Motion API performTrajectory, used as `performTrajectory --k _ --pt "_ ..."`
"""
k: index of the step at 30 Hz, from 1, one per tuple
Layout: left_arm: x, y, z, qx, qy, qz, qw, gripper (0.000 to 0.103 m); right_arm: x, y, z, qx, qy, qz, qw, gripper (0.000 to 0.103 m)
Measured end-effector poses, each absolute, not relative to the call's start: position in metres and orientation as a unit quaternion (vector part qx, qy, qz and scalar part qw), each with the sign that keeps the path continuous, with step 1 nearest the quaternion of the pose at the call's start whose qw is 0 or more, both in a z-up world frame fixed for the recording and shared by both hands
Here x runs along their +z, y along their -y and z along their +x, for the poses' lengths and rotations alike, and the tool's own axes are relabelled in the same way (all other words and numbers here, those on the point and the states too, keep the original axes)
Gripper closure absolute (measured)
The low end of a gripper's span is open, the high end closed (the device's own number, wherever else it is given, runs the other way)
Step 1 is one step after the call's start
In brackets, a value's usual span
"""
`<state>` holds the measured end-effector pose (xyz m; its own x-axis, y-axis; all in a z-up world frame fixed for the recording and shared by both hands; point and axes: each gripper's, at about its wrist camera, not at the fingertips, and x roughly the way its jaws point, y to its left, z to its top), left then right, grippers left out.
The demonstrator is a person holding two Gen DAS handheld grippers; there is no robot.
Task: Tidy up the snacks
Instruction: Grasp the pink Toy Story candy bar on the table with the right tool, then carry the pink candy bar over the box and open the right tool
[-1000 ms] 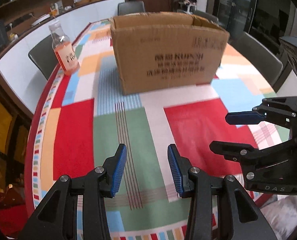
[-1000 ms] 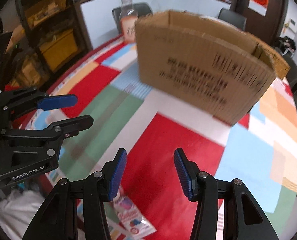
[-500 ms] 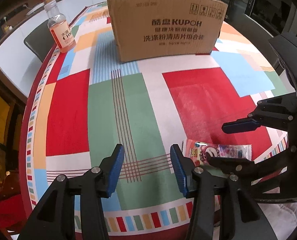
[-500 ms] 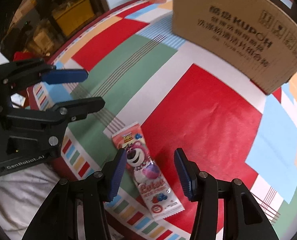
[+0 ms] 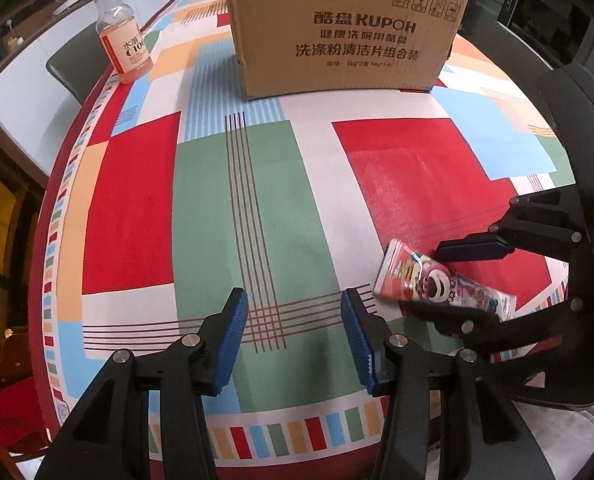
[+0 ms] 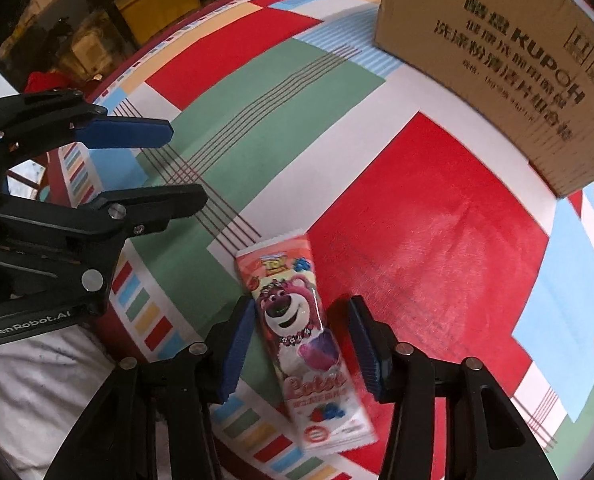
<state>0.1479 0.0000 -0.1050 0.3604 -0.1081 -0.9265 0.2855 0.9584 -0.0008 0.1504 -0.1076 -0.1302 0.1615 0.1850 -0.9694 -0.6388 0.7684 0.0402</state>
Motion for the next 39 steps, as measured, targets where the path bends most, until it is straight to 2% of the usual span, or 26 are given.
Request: performTrajectory --k 3,6,19,39 --pt "-0.106 0.000 0.149 -0.119 -0.553 0.079 0.821 0.055 -0.129 0.109 0.152 0.273 -0.579 -0.192 0.744 0.068" --pt "-0.105 0.001 0.152 -0.120 -0.550 0.079 0.822 0.055 -0.128 0.114 0.157 0.267 -0.580 -0.175 0.749 0.070" --pt "-0.088 0.009 0.167 -0.128 -0.524 0.071 0.839 0.055 -0.108 0.132 0.172 0.227 -0.554 -0.119 0.792 0.070" --pt "-0.017 0.019 0.196 -0.129 -0.426 0.070 0.893 0.055 -0.037 0.169 0.190 0.169 -0.461 -0.048 0.870 0.070"
